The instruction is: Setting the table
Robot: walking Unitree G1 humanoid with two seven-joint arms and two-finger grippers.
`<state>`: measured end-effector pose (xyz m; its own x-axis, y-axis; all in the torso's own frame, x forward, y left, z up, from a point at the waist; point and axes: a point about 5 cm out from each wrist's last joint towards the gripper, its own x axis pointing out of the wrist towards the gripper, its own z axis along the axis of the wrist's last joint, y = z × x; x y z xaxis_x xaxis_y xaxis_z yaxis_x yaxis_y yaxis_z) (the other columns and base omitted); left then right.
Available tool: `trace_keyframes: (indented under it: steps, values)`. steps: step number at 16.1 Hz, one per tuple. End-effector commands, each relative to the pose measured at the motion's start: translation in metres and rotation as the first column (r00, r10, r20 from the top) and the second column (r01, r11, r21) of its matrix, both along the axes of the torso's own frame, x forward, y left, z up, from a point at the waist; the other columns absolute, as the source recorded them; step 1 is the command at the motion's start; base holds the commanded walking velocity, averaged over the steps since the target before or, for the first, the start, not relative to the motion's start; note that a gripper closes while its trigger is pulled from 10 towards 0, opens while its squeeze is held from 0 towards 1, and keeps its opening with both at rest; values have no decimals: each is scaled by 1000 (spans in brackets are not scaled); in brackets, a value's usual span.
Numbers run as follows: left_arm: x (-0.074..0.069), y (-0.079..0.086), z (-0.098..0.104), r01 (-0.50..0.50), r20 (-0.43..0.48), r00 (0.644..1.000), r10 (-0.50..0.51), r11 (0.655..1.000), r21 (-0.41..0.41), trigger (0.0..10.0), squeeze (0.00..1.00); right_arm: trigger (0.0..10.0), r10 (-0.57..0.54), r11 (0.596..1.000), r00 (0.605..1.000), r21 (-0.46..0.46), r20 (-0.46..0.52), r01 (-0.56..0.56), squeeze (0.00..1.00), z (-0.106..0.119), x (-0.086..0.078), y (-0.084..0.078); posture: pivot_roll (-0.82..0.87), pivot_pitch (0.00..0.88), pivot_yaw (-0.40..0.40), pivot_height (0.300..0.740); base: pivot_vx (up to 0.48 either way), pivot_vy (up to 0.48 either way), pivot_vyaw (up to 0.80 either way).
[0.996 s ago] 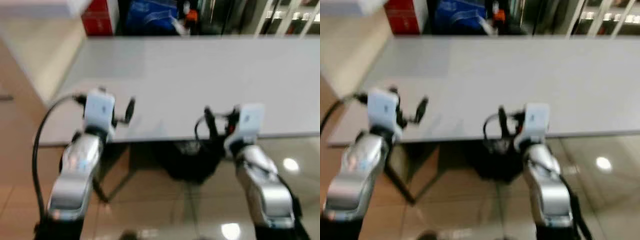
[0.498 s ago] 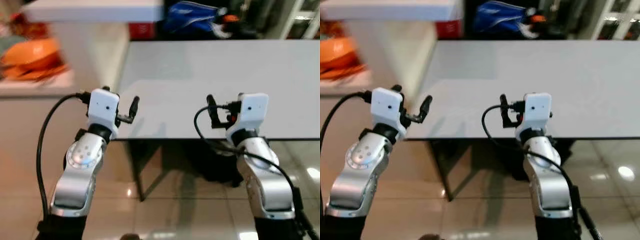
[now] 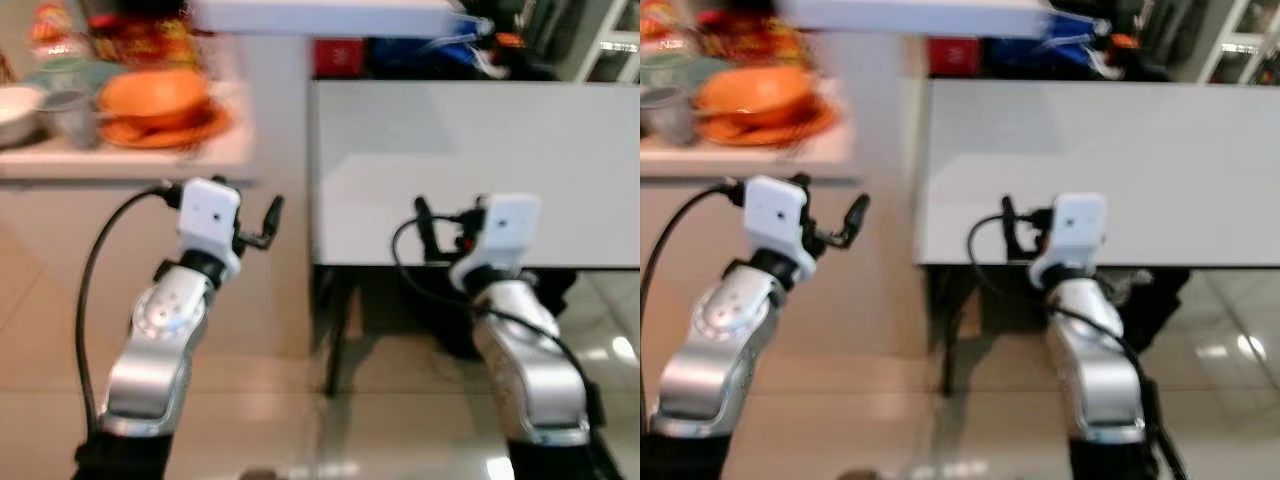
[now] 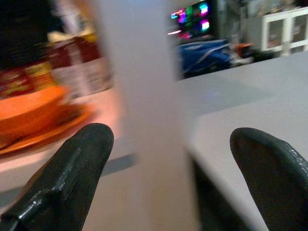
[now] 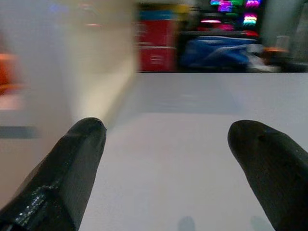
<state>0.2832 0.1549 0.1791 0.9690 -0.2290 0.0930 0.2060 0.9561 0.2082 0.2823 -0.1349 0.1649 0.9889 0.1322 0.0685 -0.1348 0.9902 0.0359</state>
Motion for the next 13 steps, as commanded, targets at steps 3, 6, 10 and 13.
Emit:
trace_keyframes:
  steps: [3,6,10,13]
  values:
    - [1,0,4,-12,15,1000,12,1000,17,10000,1000,10000,-6,1000,999,-4,34,6,1000,9,-1,-4,87,8,13,740,0,480,0]
    - [1,-1,5,-14,15,1000,13,1000,20,10000,0,10000,-3,1000,999,-4,36,3,1000,10,0,-4,87,10,11,740,0,480,0]
    - [1,-3,11,-15,35,999,15,1000,-2,10000,0,10000,-22,999,999,-33,46,24,639,13,1,-4,87,12,10,740,0,360,0]
    - [0,-7,17,13,73,997,-13,1000,-3,10000,0,10000,-54,995,995,-81,82,61,0,17,5,-5,88,12,8,740,0,0,0]
